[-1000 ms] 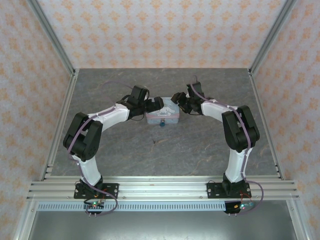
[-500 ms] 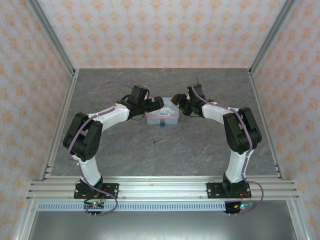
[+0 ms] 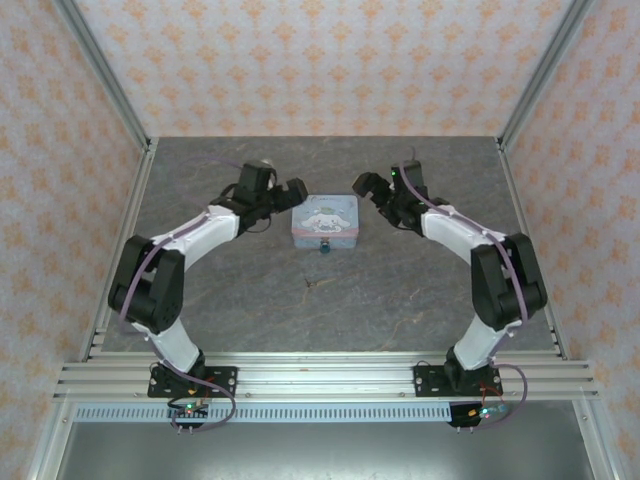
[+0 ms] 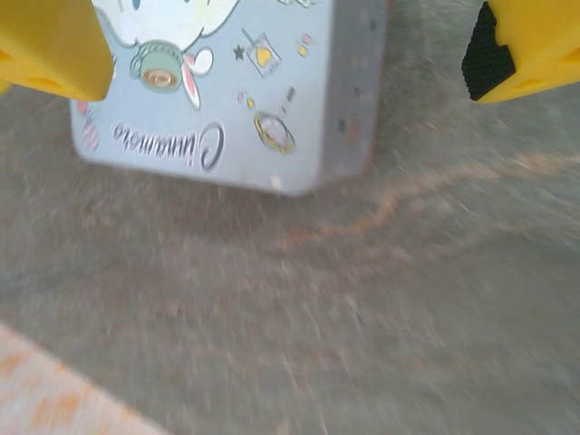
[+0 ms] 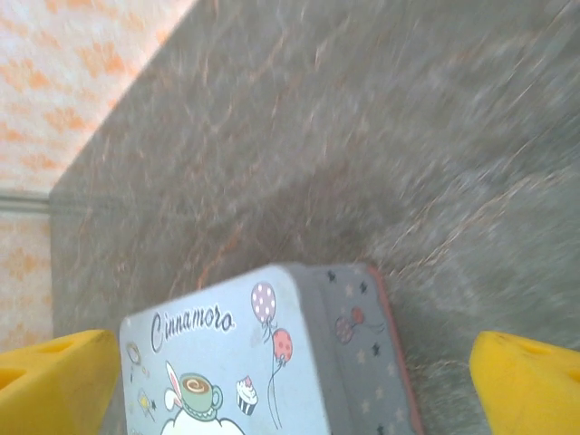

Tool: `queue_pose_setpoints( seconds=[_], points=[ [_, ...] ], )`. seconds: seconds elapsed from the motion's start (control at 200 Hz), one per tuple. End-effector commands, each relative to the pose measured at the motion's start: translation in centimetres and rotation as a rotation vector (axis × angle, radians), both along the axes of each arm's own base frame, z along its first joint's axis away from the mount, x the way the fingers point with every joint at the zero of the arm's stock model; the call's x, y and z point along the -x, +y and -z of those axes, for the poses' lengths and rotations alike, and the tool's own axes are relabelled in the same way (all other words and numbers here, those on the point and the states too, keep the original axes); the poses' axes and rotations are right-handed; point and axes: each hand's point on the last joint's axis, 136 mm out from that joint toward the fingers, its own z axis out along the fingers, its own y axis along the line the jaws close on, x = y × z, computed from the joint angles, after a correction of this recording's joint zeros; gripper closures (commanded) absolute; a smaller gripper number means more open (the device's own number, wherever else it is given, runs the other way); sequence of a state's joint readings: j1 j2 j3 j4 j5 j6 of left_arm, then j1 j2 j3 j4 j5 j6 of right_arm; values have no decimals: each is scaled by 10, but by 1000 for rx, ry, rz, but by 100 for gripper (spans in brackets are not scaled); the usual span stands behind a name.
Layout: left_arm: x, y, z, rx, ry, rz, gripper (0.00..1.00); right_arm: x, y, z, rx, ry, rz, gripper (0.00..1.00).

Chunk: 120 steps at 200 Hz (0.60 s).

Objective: Unlock the padlock with the key

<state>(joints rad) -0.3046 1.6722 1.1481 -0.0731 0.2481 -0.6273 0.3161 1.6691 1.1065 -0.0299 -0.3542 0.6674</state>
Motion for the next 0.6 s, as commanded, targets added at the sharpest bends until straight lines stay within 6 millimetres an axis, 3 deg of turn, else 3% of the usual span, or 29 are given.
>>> queue_pose_setpoints(
  seconds=[0.0, 0.16, 0.255, 0.4, 0.43, 0.596],
  points=[
    [6, 21, -31, -36, -70, -28, 0, 2, -41, -28, 35, -3, 146, 1],
    [24, 29, -50, -39, -96, -27, 0, -3, -75, -45, -278, -127, 194, 0],
    [38, 32, -56, -27, -86, -29, 0, 9, -72, -44, -147, -89, 130, 1],
    [65, 40, -53, -22, -31, -51, 0, 46, -23, -56, 36, -123, -112, 0],
    [71, 42, -51, -20, -18, -55, 0, 55, -11, -54, 59, -108, -169, 4],
    [100, 59, -41, -34, 29, -114, 0, 109, 53, -14, 198, 16, -452, 22]
  ],
)
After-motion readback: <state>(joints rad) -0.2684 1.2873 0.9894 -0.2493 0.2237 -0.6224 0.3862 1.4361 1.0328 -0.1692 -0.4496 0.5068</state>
